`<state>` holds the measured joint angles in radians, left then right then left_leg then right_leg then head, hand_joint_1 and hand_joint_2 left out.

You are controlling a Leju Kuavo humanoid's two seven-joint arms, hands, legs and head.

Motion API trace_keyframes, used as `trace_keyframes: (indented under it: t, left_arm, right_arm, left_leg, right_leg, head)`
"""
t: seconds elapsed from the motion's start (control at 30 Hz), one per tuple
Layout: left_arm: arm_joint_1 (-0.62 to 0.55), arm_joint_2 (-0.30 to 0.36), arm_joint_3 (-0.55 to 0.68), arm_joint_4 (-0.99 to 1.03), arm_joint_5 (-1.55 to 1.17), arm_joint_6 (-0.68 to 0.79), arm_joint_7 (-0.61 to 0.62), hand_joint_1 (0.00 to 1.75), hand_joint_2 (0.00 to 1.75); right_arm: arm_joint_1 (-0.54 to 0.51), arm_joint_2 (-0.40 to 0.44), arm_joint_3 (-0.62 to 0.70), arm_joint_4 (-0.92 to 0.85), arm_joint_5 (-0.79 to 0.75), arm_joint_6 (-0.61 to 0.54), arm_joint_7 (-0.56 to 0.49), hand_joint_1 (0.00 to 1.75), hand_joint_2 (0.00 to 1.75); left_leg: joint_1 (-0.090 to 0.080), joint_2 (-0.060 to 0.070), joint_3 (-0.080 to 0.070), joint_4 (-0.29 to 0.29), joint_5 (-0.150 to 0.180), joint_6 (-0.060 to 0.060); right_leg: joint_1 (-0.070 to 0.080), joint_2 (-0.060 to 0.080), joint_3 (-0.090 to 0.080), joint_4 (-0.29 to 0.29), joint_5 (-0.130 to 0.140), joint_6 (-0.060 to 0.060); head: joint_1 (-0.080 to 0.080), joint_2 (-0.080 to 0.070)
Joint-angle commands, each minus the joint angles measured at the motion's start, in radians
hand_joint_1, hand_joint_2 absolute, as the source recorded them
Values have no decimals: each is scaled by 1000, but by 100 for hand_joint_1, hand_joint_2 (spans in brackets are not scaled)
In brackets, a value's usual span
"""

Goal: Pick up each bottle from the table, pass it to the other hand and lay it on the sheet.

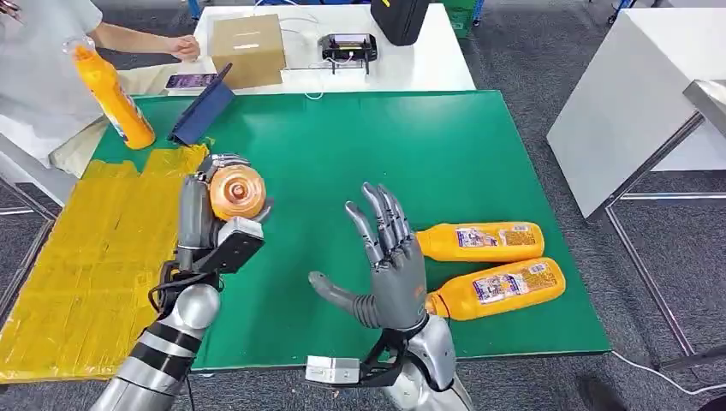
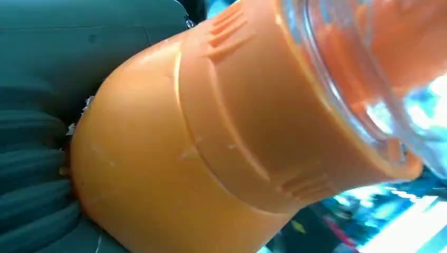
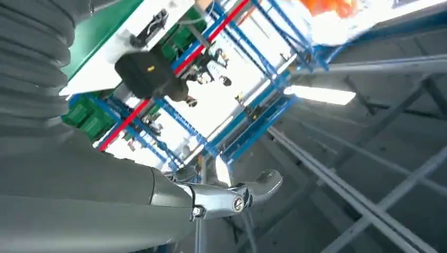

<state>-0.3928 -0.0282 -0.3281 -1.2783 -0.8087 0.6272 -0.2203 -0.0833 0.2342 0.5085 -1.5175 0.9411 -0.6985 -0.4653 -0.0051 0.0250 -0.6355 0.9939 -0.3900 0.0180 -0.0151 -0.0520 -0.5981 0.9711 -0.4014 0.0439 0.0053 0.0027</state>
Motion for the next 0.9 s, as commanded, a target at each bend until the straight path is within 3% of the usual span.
trace_keyframes:
  t: [0.03,0.1,0.13,0.27,0.37,0.9]
  left_arm:
    - [-157,46,13,378,-663,36,334,175,175]
    - [-188,75,-19,462,-762,-36,437,175,175]
    - [-224,125,-120,528,-762,-117,525,175,175]
    - [-291,186,-166,819,-762,-111,603,175,175]
    - [-291,213,-156,908,-762,-120,632,175,175]
    - [-290,239,-183,963,-762,-130,707,175,175]
  right_arm:
    - [-72,-215,48,-71,16,61,235,0,175]
    - [-82,-238,37,-75,65,111,292,0,175]
    - [-92,-250,26,-71,82,145,325,0,175]
    - [-109,-302,-42,-32,164,205,403,0,175]
    - [-87,-325,-69,-17,164,199,400,0,175]
    - [-52,-336,-72,0,160,218,405,0,175]
  left_leg:
    - [1,-4,6,-1,-1,-1]
    - [1,-2,3,0,0,0]
    - [1,-2,5,0,-1,-1]
    - [1,-2,5,-1,0,-1]
    - [1,1,5,-1,0,-1]
    - [1,0,3,0,0,-2]
  right_leg:
    - [0,2,7,-2,-1,-1]
    - [0,2,4,-1,0,-1]
    - [0,4,7,-1,-1,-1]
    - [0,3,6,-1,0,-1]
    - [0,4,5,-1,0,-1]
    - [1,4,4,0,0,-1]
  head:
    - [0,0]
    - [0,0]
    - [0,0]
    - [1,0]
    - [0,0]
    - [0,0]
